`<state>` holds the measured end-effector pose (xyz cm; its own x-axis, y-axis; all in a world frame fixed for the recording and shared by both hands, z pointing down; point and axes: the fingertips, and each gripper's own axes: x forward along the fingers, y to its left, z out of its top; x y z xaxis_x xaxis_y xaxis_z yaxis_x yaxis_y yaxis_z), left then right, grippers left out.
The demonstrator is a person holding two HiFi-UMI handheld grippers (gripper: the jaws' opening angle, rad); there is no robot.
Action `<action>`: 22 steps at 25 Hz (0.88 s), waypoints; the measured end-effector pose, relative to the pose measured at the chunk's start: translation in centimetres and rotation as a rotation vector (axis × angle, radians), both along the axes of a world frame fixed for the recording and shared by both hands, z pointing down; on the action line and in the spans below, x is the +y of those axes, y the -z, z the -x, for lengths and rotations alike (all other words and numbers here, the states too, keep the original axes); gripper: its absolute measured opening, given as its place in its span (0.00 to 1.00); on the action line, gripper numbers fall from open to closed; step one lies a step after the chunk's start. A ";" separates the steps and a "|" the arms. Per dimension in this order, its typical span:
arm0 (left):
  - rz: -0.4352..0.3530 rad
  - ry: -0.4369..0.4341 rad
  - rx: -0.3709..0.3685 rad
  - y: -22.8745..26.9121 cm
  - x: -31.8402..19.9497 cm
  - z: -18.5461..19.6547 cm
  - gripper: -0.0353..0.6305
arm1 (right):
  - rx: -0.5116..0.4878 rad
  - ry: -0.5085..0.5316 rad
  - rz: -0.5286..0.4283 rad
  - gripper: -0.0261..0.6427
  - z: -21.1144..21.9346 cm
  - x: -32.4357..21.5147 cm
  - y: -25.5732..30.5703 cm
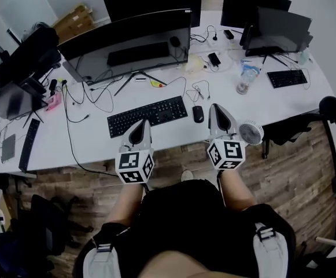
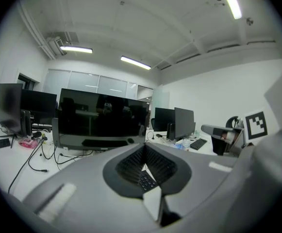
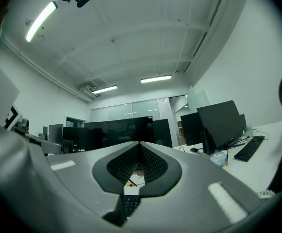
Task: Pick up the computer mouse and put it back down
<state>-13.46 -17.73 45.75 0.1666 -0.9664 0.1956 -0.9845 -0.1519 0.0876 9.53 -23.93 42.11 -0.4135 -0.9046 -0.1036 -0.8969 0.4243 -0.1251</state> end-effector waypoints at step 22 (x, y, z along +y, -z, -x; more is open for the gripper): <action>0.105 0.005 -0.009 -3.0 -10.7 4.6 0.13 | 0.259 -0.046 0.519 0.33 3.3 -12.5 -19.6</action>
